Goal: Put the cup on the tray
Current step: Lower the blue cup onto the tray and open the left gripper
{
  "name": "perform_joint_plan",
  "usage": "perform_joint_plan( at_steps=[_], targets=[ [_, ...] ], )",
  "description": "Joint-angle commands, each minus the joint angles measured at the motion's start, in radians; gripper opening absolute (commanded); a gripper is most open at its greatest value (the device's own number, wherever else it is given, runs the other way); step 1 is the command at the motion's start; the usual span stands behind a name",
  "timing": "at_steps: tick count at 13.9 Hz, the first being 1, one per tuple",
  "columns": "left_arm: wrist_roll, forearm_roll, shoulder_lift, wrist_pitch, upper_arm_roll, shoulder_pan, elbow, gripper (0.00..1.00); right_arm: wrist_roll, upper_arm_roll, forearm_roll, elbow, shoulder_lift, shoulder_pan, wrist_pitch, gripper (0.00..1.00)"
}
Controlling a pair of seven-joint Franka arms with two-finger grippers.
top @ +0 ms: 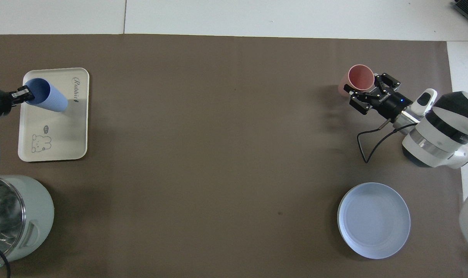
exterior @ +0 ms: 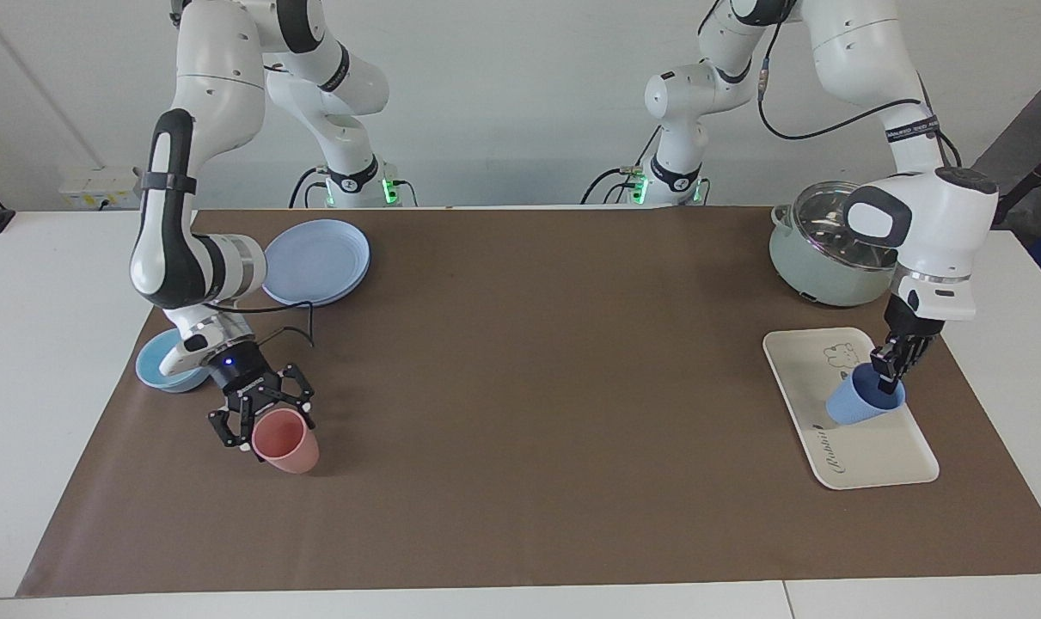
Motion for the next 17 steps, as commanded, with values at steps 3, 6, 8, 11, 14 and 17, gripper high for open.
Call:
perform_joint_plan(
  at_steps=[3,6,8,11,14,17],
  targets=[
    [0.047,-0.022,-0.027,0.018,-0.007,0.011,-0.04,1.0,-0.073,0.008,0.03,-0.085,-0.052,-0.013,-0.039,0.0],
    [0.093,-0.021,-0.024,-0.067,-0.004,0.003,0.02,1.0,-0.091,0.006,0.03,-0.091,-0.053,-0.021,-0.037,0.0],
    [0.111,-0.019,-0.017,-0.264,0.0,-0.008,0.143,1.0,-0.091,0.006,0.03,-0.094,-0.053,-0.021,-0.035,0.0],
    [0.111,-0.018,0.006,-0.581,0.0,-0.006,0.348,1.0,-0.091,0.006,0.03,-0.094,-0.053,-0.021,-0.034,0.0],
    [0.11,-0.006,-0.007,-0.782,0.0,-0.006,0.44,1.0,-0.091,0.006,0.03,-0.094,-0.053,-0.021,-0.029,0.99],
    [0.125,0.115,0.002,-1.024,-0.025,-0.028,0.578,1.0,-0.091,0.006,0.03,-0.092,-0.053,-0.021,-0.028,1.0]
  ],
)
